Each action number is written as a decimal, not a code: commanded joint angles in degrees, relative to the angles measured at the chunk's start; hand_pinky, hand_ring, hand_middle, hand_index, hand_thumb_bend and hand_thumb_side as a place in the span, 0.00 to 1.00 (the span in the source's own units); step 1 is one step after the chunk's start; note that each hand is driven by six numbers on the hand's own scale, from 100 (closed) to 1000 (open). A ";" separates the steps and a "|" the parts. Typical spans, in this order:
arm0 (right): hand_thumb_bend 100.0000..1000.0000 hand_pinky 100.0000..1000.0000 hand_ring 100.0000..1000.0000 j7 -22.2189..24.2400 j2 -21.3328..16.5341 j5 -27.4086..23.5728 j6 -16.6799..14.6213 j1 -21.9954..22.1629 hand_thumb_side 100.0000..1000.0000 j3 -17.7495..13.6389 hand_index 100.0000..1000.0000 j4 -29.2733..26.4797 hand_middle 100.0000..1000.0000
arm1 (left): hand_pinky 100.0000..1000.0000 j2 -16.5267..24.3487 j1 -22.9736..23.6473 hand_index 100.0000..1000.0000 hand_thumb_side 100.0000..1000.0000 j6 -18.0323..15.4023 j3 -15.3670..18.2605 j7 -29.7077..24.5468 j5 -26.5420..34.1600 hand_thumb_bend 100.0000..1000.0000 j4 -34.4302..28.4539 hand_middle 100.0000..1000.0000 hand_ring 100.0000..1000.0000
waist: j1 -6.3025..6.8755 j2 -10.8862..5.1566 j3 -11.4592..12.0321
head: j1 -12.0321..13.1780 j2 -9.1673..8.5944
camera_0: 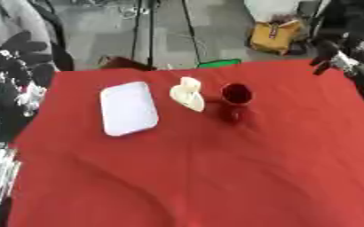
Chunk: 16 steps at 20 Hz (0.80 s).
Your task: Pick up objects on the table and place them in the box.
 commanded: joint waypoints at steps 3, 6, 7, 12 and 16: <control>0.55 0.44 0.54 0.14 -1.46 0.97 -0.08 -1.87 0.60 -0.24 0.83 -0.08 0.78 | 0.63 0.33 -1.03 0.92 0.57 -0.11 0.03 -0.08 0.45 0.51 -1.74 0.72 0.73 | 0.12 0.08 0.32 | -0.10 -0.83; 0.55 0.44 0.54 0.19 -1.51 1.56 0.06 -2.39 0.61 -0.27 0.83 0.08 0.79 | 0.63 0.12 -1.38 0.92 0.58 -0.20 0.07 -0.03 0.58 0.52 -2.06 0.72 0.73 | 0.38 1.10 0.72 | -0.17 -1.20; 0.55 0.44 0.54 0.28 -1.53 1.88 0.11 -2.68 0.61 -0.26 0.83 0.14 0.79 | 0.63 -0.03 -1.53 0.92 0.58 -0.25 0.07 -0.01 0.66 0.52 -2.21 0.72 0.73 | 0.47 1.53 0.90 | -0.22 -1.35; 0.56 0.45 0.55 0.84 -1.99 3.57 0.21 -4.32 0.63 0.02 0.85 0.66 0.81 | 0.63 -0.42 -2.13 0.92 0.56 -0.52 0.16 0.22 1.00 0.53 -3.33 0.72 0.73 | 0.25 3.14 1.88 | -0.79 -1.91; 0.57 0.47 0.57 1.63 -2.69 4.73 0.08 -6.01 0.62 0.44 0.86 1.24 0.82 | 0.63 -0.61 -2.53 0.92 0.56 -0.62 0.14 0.31 1.26 0.54 -3.96 0.72 0.73 | -0.05 3.99 2.72 | -1.46 -2.43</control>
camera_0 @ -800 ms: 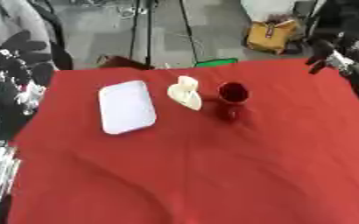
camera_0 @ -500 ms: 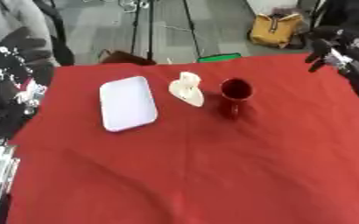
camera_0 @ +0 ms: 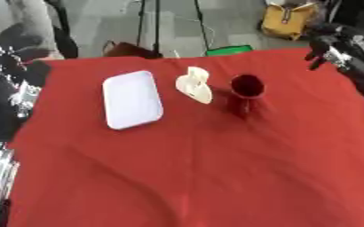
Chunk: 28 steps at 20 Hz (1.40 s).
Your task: Pick up objects on the table and place them in the box.
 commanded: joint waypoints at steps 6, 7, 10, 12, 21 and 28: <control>0.63 0.58 0.68 5.28 -4.50 7.38 -1.88 -7.24 0.62 2.40 0.91 2.98 0.87 | 0.63 -0.02 -1.91 0.92 0.56 -0.68 -0.22 -0.10 1.05 0.54 -2.75 0.72 0.73 | -1.00 1.51 3.28 | -2.34 -2.23; 0.63 0.58 0.68 6.12 -4.53 8.52 -2.44 -7.83 0.62 2.55 0.91 3.65 0.87 | 0.63 -0.04 -1.96 0.92 0.56 -0.68 -0.26 -0.16 1.12 0.54 -2.86 0.72 0.73 | -1.05 1.64 3.52 | -2.47 -2.33; 0.69 0.74 0.80 11.02 -4.43 14.16 -5.31 -10.53 0.58 4.09 0.95 6.26 0.92 | 0.63 -0.08 -2.37 0.92 0.56 -0.70 -0.56 -0.49 1.18 0.55 -3.22 0.72 0.73 | -1.38 2.08 4.75 | -3.50 -2.69; 0.72 0.78 0.82 14.48 -3.88 18.45 -7.75 -12.15 0.56 4.82 0.96 8.59 0.92 | 0.63 -0.16 -2.59 0.92 0.56 -0.73 -0.73 -0.76 1.37 0.55 -3.34 0.72 0.73 | -1.51 2.23 5.36 | -4.20 -2.86; 0.79 0.80 0.83 26.50 -2.32 30.31 -14.37 -13.18 0.49 6.53 0.96 14.27 0.91 | 0.63 -0.08 -2.64 0.93 0.56 -0.62 -0.76 -1.83 1.30 0.55 -3.24 0.73 0.73 | -1.45 2.00 5.30 | -4.85 -2.96; 0.80 0.82 0.84 28.61 -2.06 32.43 -15.54 -13.13 0.47 6.55 0.95 14.51 0.91 | 0.63 -0.10 -2.66 0.93 0.56 -0.63 -0.81 -2.13 1.21 0.55 -3.22 0.73 0.73 | -1.26 1.89 4.76 | -4.75 -3.14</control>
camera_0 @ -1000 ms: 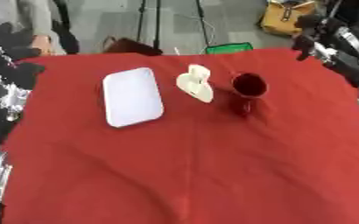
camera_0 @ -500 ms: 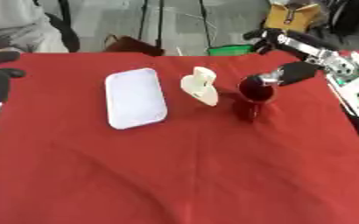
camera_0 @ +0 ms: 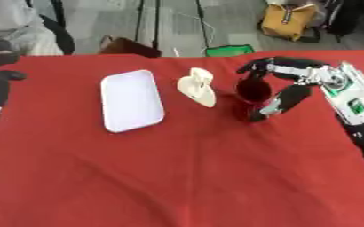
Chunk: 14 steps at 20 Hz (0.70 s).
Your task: Pick up objects on the table and place them in the box.
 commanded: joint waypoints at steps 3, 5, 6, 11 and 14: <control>0.80 0.82 0.84 -0.20 -0.48 1.40 -0.45 -1.10 0.48 -0.47 0.96 -0.34 0.91 | 0.63 0.43 -0.58 0.93 0.57 -0.07 0.19 -0.16 -0.10 0.55 -0.87 0.73 0.73 | 0.25 -1.20 -0.09 | -0.02 -0.75; 0.80 0.82 0.84 -1.64 -0.40 1.95 -0.56 -1.34 0.50 -0.82 0.95 -0.86 0.91 | 0.63 0.42 -0.55 0.93 0.56 -0.07 0.19 -0.14 -0.10 0.56 -0.86 0.73 0.73 | 0.29 -1.23 -0.05 | -0.05 -0.82; 0.80 0.82 0.84 -2.79 -0.40 2.35 -0.61 -1.39 0.50 -0.94 0.95 -1.33 0.91 | 0.63 0.41 -0.55 0.93 0.56 -0.07 0.19 -0.14 -0.11 0.56 -0.86 0.73 0.73 | 0.30 -1.23 -0.03 | -0.05 -0.84; 0.80 0.81 0.83 -6.78 -0.94 1.15 -0.52 -2.00 0.55 -1.81 0.95 -4.49 0.90 | 0.63 0.42 -0.50 0.93 0.56 -0.06 0.21 -0.11 -0.17 0.56 -0.80 0.73 0.73 | 0.20 -1.37 -0.10 | -0.02 -0.85; 0.80 0.82 0.84 -7.46 -1.46 0.86 -0.04 -2.36 0.55 -2.01 0.95 -5.75 0.90 | 0.63 0.42 -0.51 0.93 0.56 -0.07 0.16 -0.19 -0.18 0.56 -0.75 0.73 0.73 | 0.06 -1.45 -0.10 | -0.06 -0.91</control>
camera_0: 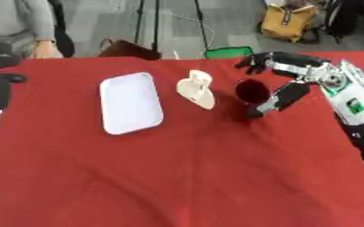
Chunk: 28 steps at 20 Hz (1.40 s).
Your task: Pick up objects on the table and place them in the box.
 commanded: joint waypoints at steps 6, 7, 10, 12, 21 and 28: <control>0.81 0.92 0.90 0.59 -0.98 5.60 -0.06 -1.52 0.51 0.22 0.96 1.07 0.92 | 0.63 0.45 -0.57 0.93 0.56 -0.16 0.14 -0.16 -0.14 0.56 -0.76 0.73 0.73 | -0.17 -1.41 0.19 | -0.10 -0.79; 0.81 0.97 0.96 0.77 -0.80 7.33 -0.26 -1.50 0.50 0.43 0.96 1.72 0.94 | 0.63 0.45 -0.60 0.93 0.56 -0.16 0.13 -0.17 -0.13 0.56 -0.77 0.73 0.73 | -0.14 -1.41 0.25 | -0.13 -0.83; 0.82 1.00 0.99 0.45 -0.17 13.87 -1.14 -1.76 0.50 1.04 0.97 3.14 0.94 | 0.63 0.44 -0.67 0.93 0.56 -0.18 0.06 -0.23 -0.09 0.57 -0.82 0.73 0.73 | -0.04 -1.41 0.46 | -0.21 -0.91; 0.82 1.00 0.98 -0.40 0.40 17.92 -1.80 -1.92 0.50 1.26 0.97 3.84 0.94 | 0.63 0.40 -0.72 0.93 0.56 -0.18 0.00 -0.30 -0.04 0.57 -0.85 0.73 0.73 | 0.04 -1.40 0.58 | -0.26 -0.93; 0.80 0.88 0.91 -3.17 1.78 21.62 -2.95 -1.92 0.49 0.97 0.96 6.76 0.91 | 0.63 0.30 -0.81 0.93 0.56 -0.19 -0.05 -0.39 0.06 0.57 -0.92 0.73 0.73 | 0.09 -1.34 0.77 | -0.29 -1.29; 0.79 0.77 0.82 -4.05 2.38 21.76 -2.83 -1.76 0.47 1.11 0.94 7.84 0.89 | 0.63 0.25 -0.77 0.93 0.56 -0.19 -0.05 -0.39 0.10 0.57 -0.90 0.73 0.73 | 0.20 -1.24 0.94 | -0.36 -1.50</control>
